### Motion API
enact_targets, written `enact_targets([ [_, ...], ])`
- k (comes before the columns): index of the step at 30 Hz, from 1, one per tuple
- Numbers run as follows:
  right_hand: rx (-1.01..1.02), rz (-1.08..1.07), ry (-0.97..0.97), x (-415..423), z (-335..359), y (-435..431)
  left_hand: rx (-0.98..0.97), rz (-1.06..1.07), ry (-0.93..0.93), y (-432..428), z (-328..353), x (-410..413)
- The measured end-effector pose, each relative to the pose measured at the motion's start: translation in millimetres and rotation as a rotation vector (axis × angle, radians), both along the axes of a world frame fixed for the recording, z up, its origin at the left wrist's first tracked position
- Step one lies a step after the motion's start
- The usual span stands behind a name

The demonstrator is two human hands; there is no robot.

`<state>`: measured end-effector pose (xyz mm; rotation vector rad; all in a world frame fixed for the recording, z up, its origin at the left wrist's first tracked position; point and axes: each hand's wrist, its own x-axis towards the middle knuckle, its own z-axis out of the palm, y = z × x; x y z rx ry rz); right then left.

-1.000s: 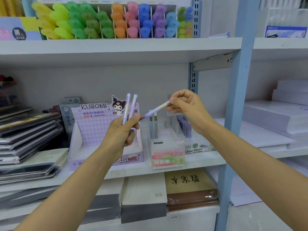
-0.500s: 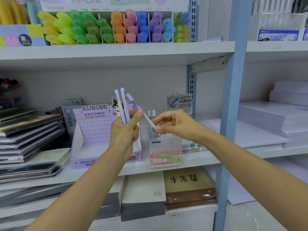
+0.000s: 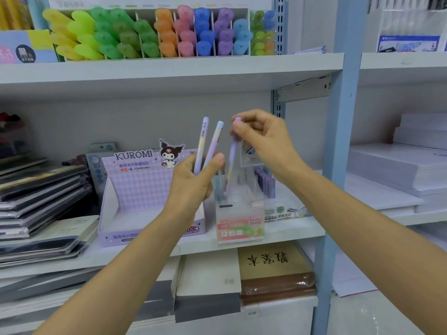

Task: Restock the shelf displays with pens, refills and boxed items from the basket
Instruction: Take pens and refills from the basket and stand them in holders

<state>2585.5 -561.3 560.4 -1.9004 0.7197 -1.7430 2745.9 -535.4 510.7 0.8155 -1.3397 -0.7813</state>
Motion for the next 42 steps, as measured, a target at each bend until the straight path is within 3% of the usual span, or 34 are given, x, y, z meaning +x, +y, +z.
enact_targets([
  [2, 0.01, -0.072, -0.078, -13, 0, -11, 0.068, 0.02, 0.017, -4, 0, 6],
  [5, 0.05, -0.185, 0.017, -24, -11, -30, 0.146, -0.036, 0.012, -10, -5, 12],
  [11, 0.09, -0.277, 0.217, -10, -45, -55, 0.135, -0.129, -0.11, -16, -21, 14],
  [17, 0.022, -0.335, 0.426, -9, -34, -61, 0.118, -0.151, -0.152, -21, -25, 19],
  [25, -0.068, -0.413, 0.478, 1, -44, -67, 0.1, -0.158, -0.169, -24, -26, 19],
  [34, 0.096, -0.469, 0.686, -4, -36, -62, 0.096, -0.147, -0.205, -15, -22, 19],
  [36, 0.1, -0.414, 0.636, -5, -33, -55, 0.089, -0.147, -0.213, -11, -21, 20],
  [40, 0.169, 0.029, 0.183, -2, -25, -28, 0.073, -0.154, -0.243, -5, -17, 19],
  [42, 0.18, 0.151, 0.173, 0, -22, -19, 0.071, -0.174, -0.261, 0, -15, 16],
])
